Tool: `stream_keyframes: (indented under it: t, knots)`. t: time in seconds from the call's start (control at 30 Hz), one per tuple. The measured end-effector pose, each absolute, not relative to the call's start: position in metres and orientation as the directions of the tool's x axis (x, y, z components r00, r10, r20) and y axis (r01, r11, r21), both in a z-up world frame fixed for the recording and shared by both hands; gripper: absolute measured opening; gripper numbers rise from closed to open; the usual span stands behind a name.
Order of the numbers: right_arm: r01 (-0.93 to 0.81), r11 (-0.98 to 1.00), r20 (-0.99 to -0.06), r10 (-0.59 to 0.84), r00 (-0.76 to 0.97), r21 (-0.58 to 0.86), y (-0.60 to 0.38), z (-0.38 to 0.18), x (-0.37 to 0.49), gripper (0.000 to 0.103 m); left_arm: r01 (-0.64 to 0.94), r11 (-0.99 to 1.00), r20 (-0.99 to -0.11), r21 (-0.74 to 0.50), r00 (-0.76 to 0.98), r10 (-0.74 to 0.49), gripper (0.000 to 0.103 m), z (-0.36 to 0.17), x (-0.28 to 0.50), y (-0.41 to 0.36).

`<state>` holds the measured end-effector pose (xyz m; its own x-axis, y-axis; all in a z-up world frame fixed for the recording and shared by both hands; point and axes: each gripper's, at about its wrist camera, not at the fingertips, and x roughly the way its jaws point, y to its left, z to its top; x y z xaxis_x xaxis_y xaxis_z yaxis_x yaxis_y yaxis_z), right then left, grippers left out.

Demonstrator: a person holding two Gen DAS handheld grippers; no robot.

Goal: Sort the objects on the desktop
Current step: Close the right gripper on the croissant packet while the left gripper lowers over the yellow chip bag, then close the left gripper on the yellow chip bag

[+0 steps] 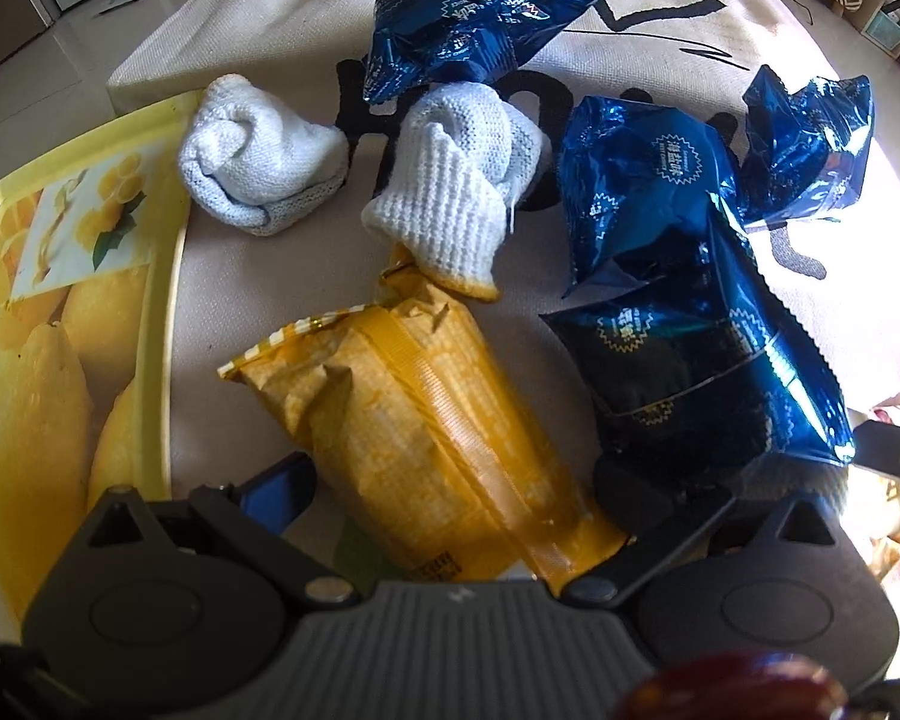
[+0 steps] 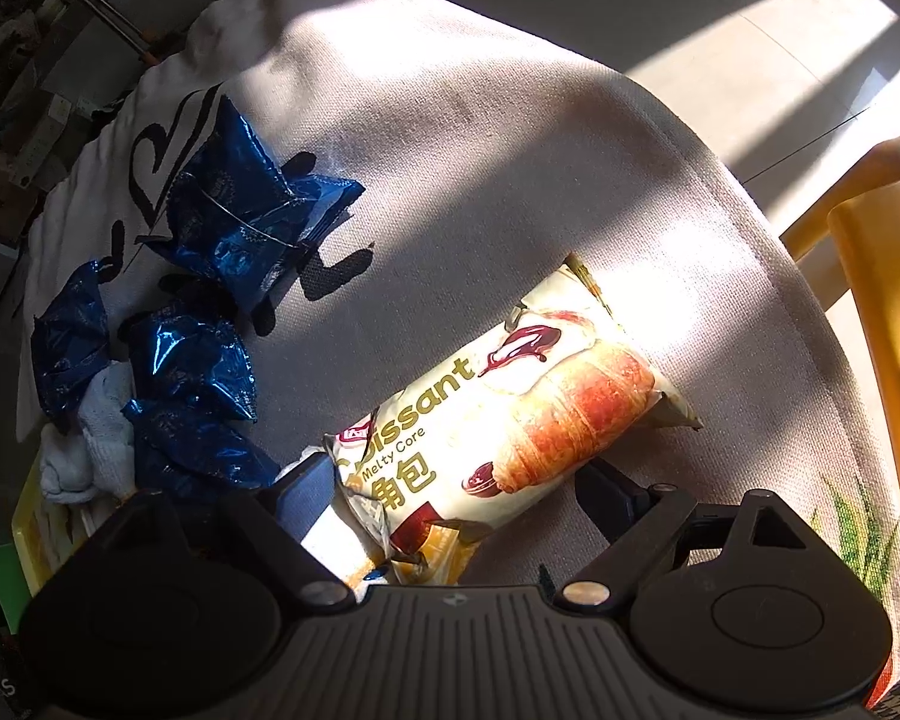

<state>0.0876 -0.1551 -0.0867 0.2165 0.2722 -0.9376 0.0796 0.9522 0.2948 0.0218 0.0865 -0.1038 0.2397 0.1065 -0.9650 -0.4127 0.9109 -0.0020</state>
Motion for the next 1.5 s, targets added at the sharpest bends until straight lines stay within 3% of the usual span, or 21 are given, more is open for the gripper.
stream_keyframes:
  t: [0.63,0.87,1.33,1.47,1.5]
  knots:
    - [0.006,0.989,-0.95,0.143,0.278,0.151,-0.143,-0.086,0.09,0.088,-0.413,0.911,-0.969,-0.006,0.228,0.097,0.103,-0.101,0.009,0.098]
    - [0.051,0.981,-0.949,0.169,0.266,0.189,-0.148,-0.09,0.092,0.089,-0.448,0.894,-0.968,-0.003,0.227,0.11,0.103,-0.11,0.022,0.086]
    - [-0.014,0.995,-0.946,0.096,0.308,0.097,-0.125,-0.099,0.092,0.095,-0.47,0.883,-0.969,-0.002,0.218,0.114,0.103,-0.105,0.046,0.057]
    - [-0.03,0.996,-0.936,0.091,0.339,0.086,-0.123,-0.097,0.09,0.089,-0.466,0.885,-0.965,-0.005,0.235,0.118,0.097,-0.1,0.029,0.063]
    - [-0.03,0.995,-0.934,0.096,0.345,0.091,-0.124,-0.097,0.089,0.085,-0.462,0.887,-0.961,-0.005,0.247,0.122,0.091,-0.101,0.021,0.066]
